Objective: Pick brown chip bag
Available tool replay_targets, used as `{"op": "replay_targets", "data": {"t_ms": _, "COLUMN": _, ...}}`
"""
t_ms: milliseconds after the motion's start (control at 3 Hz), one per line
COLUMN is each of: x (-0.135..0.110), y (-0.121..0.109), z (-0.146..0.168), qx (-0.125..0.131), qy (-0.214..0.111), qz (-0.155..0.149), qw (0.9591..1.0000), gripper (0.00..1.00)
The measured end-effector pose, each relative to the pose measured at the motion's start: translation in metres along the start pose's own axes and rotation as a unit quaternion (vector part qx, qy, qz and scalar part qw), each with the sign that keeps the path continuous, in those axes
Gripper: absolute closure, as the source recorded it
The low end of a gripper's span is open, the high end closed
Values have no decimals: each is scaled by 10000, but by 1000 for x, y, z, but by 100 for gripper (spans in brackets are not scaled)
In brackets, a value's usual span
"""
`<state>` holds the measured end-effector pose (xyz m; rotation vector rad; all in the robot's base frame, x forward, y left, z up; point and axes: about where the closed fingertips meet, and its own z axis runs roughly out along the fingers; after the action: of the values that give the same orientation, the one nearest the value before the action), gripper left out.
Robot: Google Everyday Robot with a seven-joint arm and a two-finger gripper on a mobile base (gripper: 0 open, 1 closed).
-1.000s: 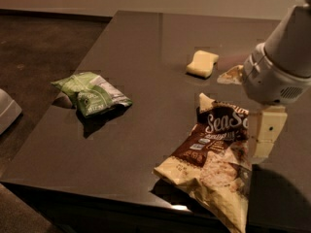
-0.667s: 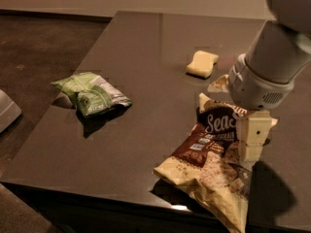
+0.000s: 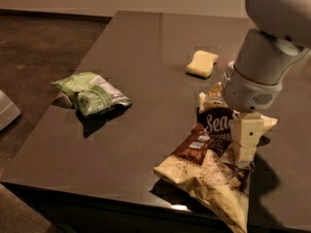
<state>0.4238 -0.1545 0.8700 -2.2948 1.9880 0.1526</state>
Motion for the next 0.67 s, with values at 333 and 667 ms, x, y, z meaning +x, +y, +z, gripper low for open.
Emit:
{"op": "replay_targets", "data": {"t_ms": 333, "x": 3, "y": 3, "z": -4, "qx": -63, "qy": 20, "qz": 96, "qw": 9999, "gripper": 36}}
{"op": "replay_targets", "data": {"t_ms": 667, "x": 1, "y": 3, "z": -20, "qx": -13, "qy": -80, "qz": 203, "qw": 9998, "gripper": 67}}
